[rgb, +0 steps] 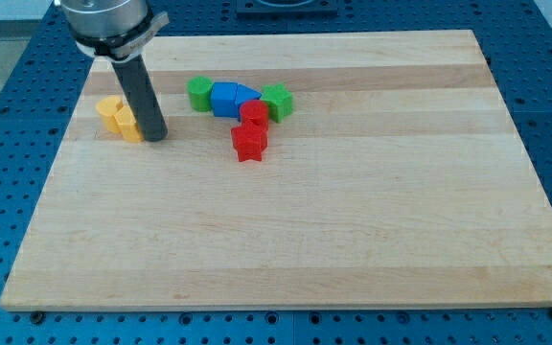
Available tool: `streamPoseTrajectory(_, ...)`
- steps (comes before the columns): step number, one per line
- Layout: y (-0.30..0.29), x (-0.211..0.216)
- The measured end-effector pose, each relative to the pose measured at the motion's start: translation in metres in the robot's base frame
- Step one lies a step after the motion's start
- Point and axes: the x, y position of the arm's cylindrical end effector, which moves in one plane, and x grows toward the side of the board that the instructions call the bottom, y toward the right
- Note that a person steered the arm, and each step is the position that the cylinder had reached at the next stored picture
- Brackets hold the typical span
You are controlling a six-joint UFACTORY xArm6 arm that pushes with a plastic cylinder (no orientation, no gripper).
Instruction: Place the blue cube below the yellow hexagon
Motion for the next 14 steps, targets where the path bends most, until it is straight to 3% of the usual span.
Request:
streamPoseTrajectory(2, 0.026, -0.009)
streamPoseTrajectory(4, 0.04, -0.051)
streamPoseTrajectory(5, 0.092, -0.058)
streamPoseTrajectory(6, 0.103, -0.059)
streamPoseTrajectory(7, 0.104, -0.091)
streamPoseTrajectory(8, 0.139, -0.113)
streamPoseTrajectory(9, 0.19, -0.107)
streamPoseTrajectory(11, 0.111, -0.021)
streamPoseTrajectory(12, 0.087, -0.011)
streamPoseTrajectory(14, 0.119, -0.078)
